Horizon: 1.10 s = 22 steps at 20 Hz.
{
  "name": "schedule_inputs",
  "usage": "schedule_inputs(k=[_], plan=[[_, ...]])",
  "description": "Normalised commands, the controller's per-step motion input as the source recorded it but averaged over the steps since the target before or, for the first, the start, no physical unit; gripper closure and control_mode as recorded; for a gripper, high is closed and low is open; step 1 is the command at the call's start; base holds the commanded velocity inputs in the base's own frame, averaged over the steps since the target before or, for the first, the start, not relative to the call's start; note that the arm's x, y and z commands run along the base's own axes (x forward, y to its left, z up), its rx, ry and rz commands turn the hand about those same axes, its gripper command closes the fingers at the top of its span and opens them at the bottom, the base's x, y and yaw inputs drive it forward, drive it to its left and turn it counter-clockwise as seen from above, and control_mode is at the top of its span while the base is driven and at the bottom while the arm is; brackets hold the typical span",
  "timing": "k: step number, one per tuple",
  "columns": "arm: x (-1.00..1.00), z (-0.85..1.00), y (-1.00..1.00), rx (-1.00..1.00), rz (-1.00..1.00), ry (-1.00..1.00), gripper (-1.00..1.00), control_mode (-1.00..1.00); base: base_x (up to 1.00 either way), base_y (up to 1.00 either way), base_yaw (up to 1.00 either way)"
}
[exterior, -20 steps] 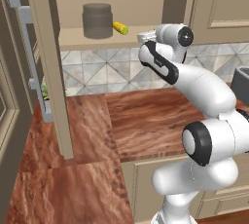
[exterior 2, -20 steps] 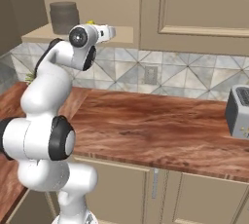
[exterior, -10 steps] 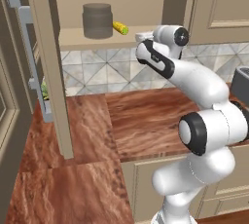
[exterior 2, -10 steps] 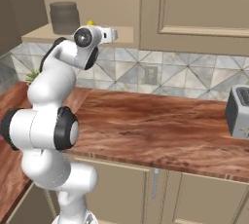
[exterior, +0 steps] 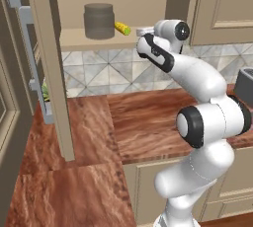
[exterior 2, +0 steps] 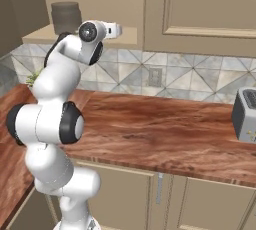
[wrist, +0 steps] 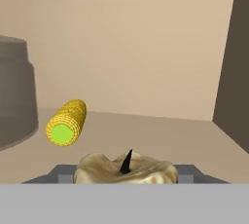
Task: Pick the jar and candle from the dining table and place them in the open cabinet. Close the cabinet after placing the objects.
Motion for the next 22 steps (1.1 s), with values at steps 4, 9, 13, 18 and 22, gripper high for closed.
schedule_inputs(k=[4, 9, 13, 18, 22], plan=[[0.24, 0.01, 0.00, 0.00, 0.00, -0.08, 1.00, -1.00, 0.00, 0.00, 0.00], [0.49, -0.38, 0.00, 0.00, 0.00, 0.01, 1.00, -1.00, 0.00, 0.00, 0.00], [0.49, -0.51, 0.00, 0.00, 0.00, 0.06, 1.00, -1.00, 0.00, 0.00, 0.00], [0.50, -0.36, 0.00, 0.00, 0.00, 0.04, 1.00, -1.00, 0.00, 0.00, 0.00], [0.46, -0.33, 0.00, -0.03, 0.00, 0.00, 1.00, -1.00, 0.00, 0.00, 0.00]])
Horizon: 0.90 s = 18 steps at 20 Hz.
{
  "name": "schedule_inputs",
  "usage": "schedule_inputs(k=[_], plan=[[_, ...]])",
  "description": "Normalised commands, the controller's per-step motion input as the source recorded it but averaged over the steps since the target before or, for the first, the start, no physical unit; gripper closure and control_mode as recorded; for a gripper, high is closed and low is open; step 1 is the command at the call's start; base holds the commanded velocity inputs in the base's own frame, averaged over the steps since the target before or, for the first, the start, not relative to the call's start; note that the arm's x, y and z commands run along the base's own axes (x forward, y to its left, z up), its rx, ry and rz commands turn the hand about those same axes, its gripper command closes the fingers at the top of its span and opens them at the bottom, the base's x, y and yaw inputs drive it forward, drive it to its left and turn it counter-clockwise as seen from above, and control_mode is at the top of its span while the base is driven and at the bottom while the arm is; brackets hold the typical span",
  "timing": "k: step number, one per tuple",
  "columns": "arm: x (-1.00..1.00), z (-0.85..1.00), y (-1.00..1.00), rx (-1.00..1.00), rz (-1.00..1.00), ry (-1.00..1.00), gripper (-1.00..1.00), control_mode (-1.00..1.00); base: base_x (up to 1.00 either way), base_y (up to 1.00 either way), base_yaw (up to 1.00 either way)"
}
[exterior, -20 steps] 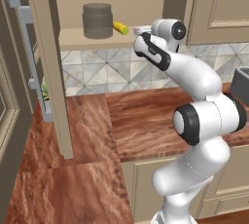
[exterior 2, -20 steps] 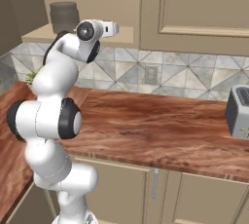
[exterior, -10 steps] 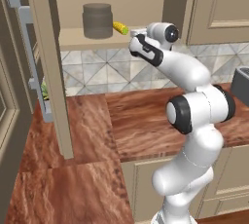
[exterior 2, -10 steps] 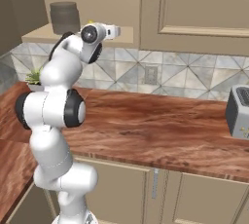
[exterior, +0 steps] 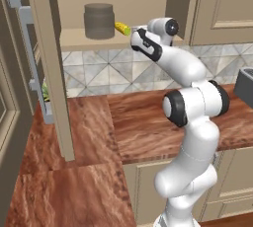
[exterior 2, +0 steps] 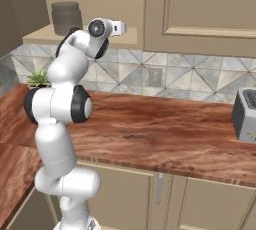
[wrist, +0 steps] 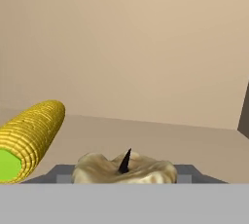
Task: Pick the jar and candle from the dining table and place them in the open cabinet. Close the cabinet after placing the objects.
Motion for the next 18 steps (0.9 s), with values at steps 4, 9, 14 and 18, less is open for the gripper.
schedule_inputs(k=[4, 9, 14, 18], plan=[[0.21, -0.39, 0.02, -0.03, 0.00, 0.00, 1.00, -1.00, 0.00, 0.00, 0.00], [0.04, -0.25, 0.06, -0.02, 0.00, -0.03, -1.00, -1.00, 0.00, 0.00, 0.00], [0.00, -0.18, 0.00, -0.01, 0.00, -0.05, -1.00, -1.00, 0.00, 0.00, 0.00], [0.00, -0.15, 0.00, 0.00, 0.00, -0.05, -1.00, -1.00, 0.00, 0.00, 0.00]])
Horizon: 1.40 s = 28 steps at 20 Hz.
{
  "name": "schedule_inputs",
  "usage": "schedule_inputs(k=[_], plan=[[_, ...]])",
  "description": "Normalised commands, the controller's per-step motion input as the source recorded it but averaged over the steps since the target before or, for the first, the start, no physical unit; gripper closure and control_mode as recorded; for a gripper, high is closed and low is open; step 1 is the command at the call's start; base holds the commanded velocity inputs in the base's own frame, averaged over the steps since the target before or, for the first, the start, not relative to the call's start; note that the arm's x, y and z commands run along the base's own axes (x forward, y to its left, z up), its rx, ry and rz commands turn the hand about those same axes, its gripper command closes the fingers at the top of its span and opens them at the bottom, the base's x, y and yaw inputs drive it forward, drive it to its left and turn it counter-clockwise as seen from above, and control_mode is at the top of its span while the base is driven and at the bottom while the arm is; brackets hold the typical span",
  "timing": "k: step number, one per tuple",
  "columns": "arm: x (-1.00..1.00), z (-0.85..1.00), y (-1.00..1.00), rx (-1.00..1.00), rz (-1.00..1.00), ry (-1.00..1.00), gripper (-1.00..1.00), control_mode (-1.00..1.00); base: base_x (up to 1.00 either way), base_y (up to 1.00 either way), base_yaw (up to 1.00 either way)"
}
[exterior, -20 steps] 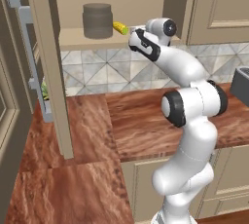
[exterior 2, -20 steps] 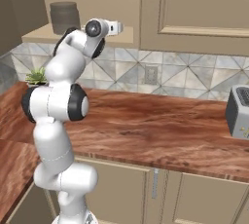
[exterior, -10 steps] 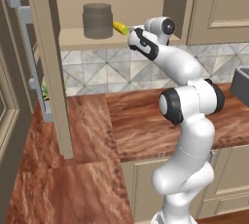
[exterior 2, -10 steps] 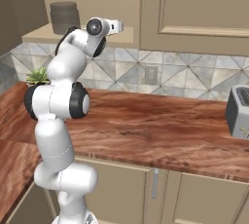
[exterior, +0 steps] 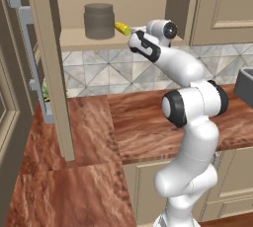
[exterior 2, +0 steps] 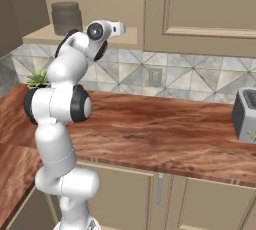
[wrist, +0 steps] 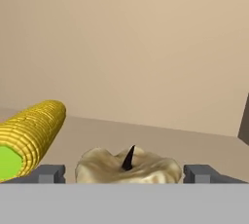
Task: Pick the jar and candle from the dining table and place them in the open cabinet. Close the cabinet after placing the objects.
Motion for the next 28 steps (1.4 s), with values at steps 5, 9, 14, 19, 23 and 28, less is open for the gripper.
schedule_inputs(k=[5, 9, 14, 19, 23, 28], plan=[[0.00, -0.26, 0.00, 0.00, 0.00, -0.01, -1.00, -1.00, 0.00, 0.00, 0.00], [-0.14, -0.39, 0.00, 0.00, 0.00, -0.01, -1.00, -1.00, 0.00, 0.00, 0.00], [-0.18, -0.32, 0.00, -0.03, -0.02, -0.06, -1.00, -1.00, 0.00, 0.00, 0.00], [-0.17, -0.21, -0.02, -0.04, -0.02, -0.08, -1.00, -1.00, 0.00, 0.00, 0.00], [-0.36, -0.21, -0.14, 0.00, -0.05, -0.04, -1.00, -1.00, 0.00, 0.00, 0.00], [-0.26, -0.19, -0.31, 0.00, -0.06, 0.02, -1.00, -1.00, 0.00, 0.00, 0.00]])
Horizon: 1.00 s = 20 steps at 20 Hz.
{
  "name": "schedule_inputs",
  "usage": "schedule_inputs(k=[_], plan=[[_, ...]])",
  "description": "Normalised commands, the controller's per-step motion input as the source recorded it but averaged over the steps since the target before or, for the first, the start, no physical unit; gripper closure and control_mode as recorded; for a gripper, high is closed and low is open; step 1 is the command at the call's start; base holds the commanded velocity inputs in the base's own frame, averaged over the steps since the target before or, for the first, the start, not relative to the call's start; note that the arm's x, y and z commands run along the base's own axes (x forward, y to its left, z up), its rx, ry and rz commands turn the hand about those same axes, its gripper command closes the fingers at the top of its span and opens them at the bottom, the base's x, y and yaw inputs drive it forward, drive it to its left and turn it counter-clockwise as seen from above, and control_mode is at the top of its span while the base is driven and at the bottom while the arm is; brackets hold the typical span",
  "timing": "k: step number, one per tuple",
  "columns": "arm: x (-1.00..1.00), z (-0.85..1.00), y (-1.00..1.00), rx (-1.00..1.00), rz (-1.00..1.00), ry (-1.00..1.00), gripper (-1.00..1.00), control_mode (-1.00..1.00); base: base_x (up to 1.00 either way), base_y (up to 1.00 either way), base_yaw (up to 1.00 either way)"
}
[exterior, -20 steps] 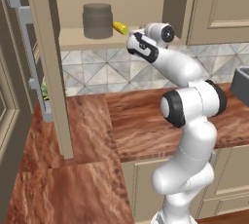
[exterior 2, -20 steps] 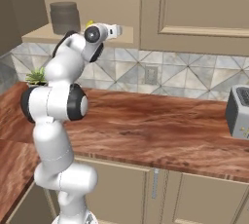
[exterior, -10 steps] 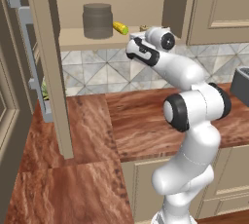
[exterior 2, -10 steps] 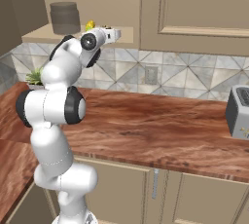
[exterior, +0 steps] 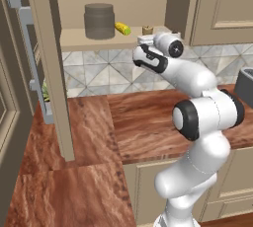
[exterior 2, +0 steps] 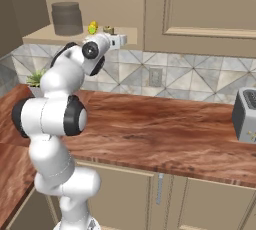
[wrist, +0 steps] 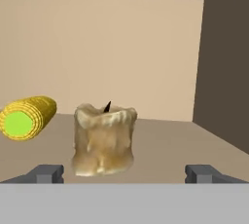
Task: Pick the jar and candle from the dining table and place them in the open cabinet. Close the cabinet after placing the objects.
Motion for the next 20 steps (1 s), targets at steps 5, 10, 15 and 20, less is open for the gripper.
schedule_inputs(k=[5, 10, 15, 20], plan=[[-0.30, -0.03, -0.13, 0.03, 0.00, 0.16, -1.00, -1.00, 0.00, 0.00, 0.00], [-0.51, 0.00, -0.06, 0.14, 0.03, 0.25, -1.00, -1.00, 0.00, 0.00, 0.00], [-0.50, 0.00, 0.00, 0.13, 0.05, 0.26, -1.00, -1.00, 0.00, 0.00, 0.00], [-0.44, -0.06, 0.00, 0.07, 0.09, 0.15, -1.00, -1.00, 0.00, 0.00, 0.00]])
